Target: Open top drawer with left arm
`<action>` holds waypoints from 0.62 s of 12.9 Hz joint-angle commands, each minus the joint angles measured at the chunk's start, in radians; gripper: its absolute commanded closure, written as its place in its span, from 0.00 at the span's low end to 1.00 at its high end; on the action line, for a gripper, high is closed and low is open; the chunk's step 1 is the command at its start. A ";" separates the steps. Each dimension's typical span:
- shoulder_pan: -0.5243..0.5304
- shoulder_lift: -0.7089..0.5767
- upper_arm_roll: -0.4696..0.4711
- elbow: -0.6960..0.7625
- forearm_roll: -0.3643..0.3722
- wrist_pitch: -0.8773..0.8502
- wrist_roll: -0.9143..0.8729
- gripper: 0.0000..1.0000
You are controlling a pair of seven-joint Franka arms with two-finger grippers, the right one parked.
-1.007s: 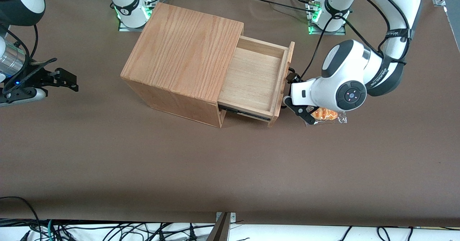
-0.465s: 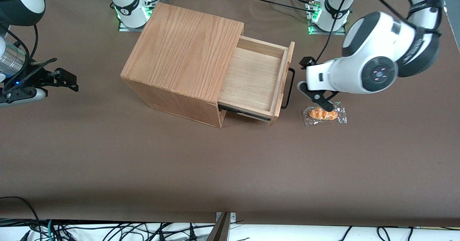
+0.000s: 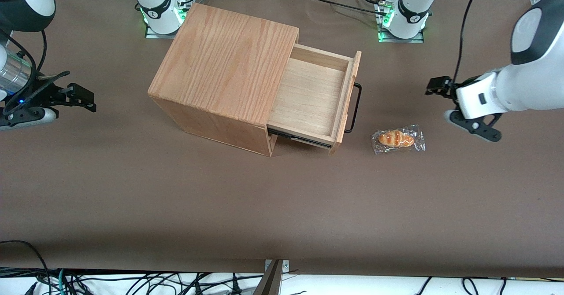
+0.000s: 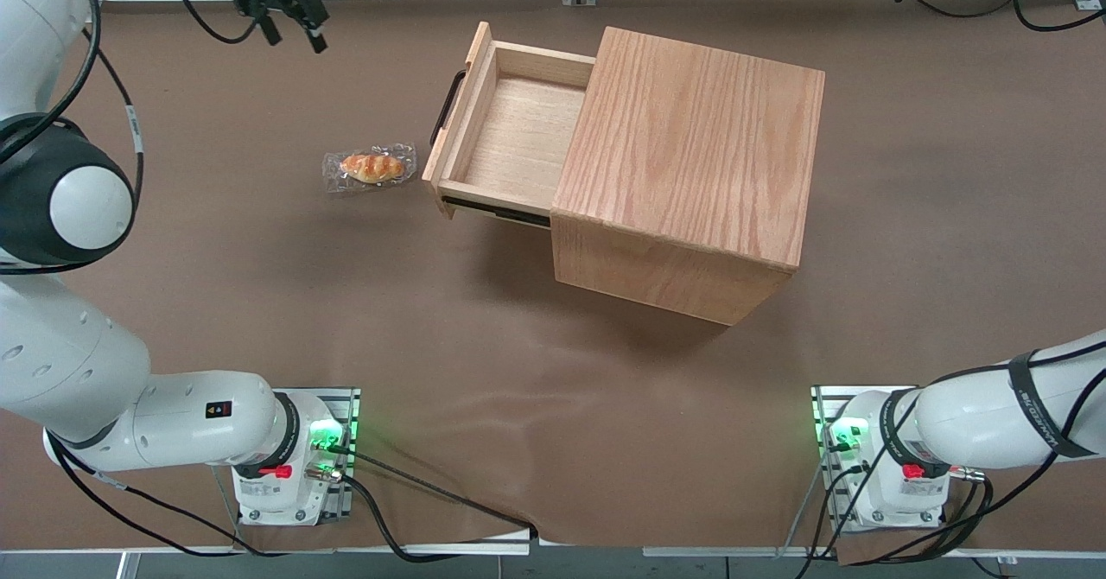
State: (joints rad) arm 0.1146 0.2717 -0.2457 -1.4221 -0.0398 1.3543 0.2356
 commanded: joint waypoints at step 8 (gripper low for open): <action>-0.130 -0.264 0.149 -0.323 0.052 0.356 -0.214 0.00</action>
State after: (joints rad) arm -0.0016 0.0794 -0.1136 -1.6673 -0.0177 1.6573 0.0798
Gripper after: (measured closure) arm 0.000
